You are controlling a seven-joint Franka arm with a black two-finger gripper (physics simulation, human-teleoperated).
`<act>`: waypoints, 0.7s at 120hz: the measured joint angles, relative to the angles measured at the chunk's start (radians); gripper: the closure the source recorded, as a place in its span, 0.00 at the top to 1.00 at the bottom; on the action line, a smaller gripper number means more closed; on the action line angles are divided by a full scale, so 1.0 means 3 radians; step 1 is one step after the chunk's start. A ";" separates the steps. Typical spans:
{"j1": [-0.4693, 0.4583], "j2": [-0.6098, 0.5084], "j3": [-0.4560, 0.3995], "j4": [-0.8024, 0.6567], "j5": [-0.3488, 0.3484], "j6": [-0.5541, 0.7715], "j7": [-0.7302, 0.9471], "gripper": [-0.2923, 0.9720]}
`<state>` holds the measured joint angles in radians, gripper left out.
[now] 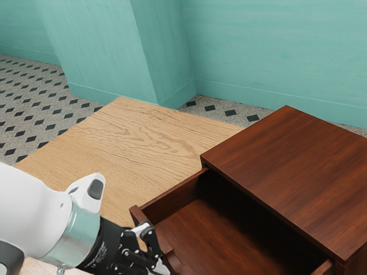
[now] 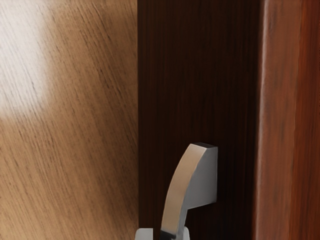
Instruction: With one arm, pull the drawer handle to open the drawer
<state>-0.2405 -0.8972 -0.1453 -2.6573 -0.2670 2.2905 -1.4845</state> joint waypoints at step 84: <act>0.0004 -0.0277 -0.0053 -0.0071 0.0003 -0.0174 -0.0084 0.22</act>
<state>-0.2392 -0.9802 -0.1613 -2.6785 -0.2662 2.2384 -1.5099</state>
